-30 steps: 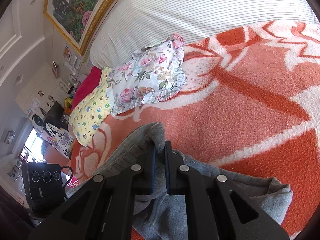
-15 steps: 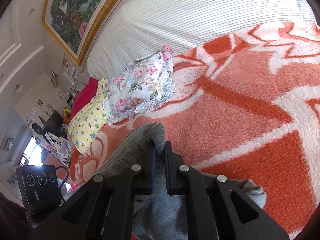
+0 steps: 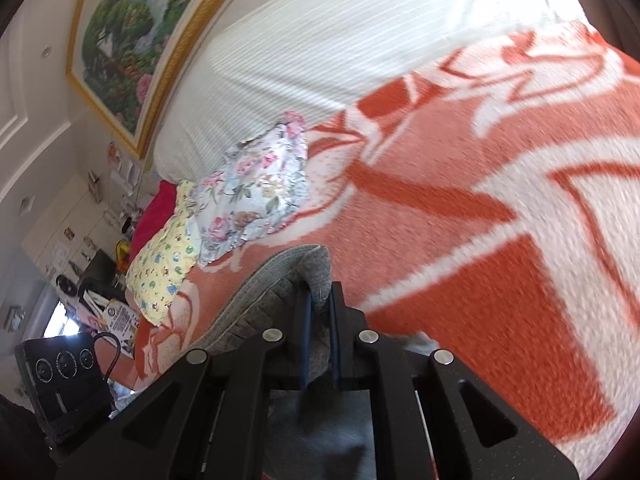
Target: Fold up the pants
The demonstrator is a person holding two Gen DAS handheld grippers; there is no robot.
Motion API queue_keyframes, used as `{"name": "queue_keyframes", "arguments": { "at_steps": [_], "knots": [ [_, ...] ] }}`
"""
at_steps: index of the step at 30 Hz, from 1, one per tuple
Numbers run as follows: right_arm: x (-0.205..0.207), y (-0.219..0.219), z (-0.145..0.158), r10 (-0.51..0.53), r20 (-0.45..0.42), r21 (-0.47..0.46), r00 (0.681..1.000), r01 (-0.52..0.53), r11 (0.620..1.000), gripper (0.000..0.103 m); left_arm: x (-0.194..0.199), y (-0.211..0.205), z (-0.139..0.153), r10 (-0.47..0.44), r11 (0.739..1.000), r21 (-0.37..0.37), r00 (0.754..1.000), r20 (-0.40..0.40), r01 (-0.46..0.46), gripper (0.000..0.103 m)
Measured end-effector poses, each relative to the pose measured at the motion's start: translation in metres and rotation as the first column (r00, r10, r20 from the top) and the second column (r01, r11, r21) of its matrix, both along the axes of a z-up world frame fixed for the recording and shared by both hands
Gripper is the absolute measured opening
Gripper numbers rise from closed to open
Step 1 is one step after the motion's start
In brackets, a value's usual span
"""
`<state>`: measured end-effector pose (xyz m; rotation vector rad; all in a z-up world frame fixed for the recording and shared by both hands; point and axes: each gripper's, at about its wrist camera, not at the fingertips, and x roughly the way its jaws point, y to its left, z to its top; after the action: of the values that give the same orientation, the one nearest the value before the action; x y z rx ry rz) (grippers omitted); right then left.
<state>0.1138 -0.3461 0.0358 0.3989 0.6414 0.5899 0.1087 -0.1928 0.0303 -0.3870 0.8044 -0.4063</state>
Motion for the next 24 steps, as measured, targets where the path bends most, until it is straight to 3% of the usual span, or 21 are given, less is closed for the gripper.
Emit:
{"name": "queue_keyframes", "arguments": {
  "at_steps": [3, 8, 12, 24],
  "knots": [
    [0.0, -0.009, -0.012, -0.02, -0.018, 0.012, 1.0, 0.02, 1.0, 0.009, 0.002, -0.009, -0.008, -0.023, 1.0, 0.02, 1.0, -0.011, 0.023, 0.027],
    [-0.004, -0.026, -0.025, -0.101, -0.039, 0.004, 0.994, 0.101, 0.995, 0.017, -0.002, -0.021, -0.013, -0.062, 0.998, 0.028, 0.998, -0.02, 0.063, 0.049],
    [-0.013, -0.04, -0.024, -0.151, -0.041, 0.01, 0.988, 0.151, 0.988, 0.017, -0.008, -0.032, -0.015, -0.092, 0.994, 0.054, 0.996, -0.013, 0.093, 0.056],
    [-0.039, -0.039, -0.014, -0.183, -0.044, -0.015, 0.982, 0.183, 0.983, 0.017, -0.035, -0.036, -0.01, -0.215, 0.976, 0.019, 0.976, 0.012, 0.215, 0.063]
  ]
}}
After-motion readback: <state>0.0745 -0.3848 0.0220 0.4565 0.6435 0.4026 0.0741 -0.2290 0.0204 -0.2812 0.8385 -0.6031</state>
